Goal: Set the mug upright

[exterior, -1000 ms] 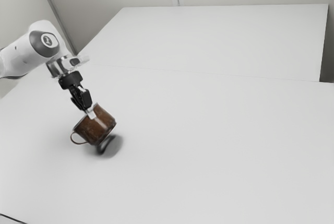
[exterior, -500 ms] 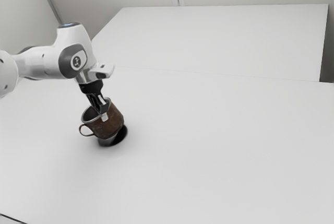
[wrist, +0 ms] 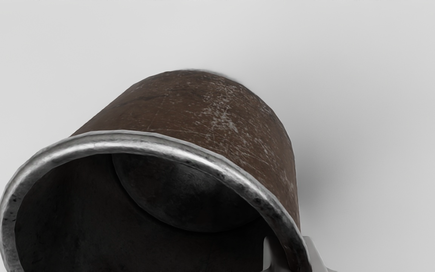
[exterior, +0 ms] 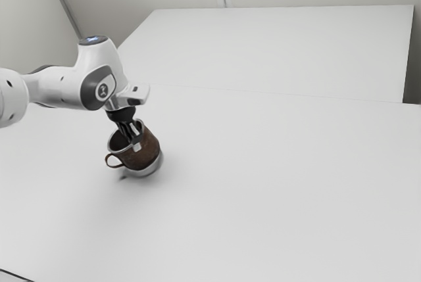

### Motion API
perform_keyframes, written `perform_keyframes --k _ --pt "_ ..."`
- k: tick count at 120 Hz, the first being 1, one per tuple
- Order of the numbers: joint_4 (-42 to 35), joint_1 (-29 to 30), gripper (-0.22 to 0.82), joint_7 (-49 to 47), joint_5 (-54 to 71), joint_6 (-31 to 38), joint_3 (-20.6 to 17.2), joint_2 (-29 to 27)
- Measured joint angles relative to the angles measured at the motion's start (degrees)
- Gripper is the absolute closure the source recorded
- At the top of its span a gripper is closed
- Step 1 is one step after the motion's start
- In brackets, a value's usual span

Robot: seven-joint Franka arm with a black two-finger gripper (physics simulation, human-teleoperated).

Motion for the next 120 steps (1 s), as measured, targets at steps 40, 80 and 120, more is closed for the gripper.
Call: perform_keyframes --k 40,80,120 --pt "-0.09 0.21 0.16 -0.16 -0.35 0.97 -0.07 -0.18" --pt "2.96 0.97 0.03 -7.07 -1.59 -3.89 0.07 -3.21" --pt "25.5 -2.39 0.01 -18.72 -1.7 -19.87 4.02 -2.05"
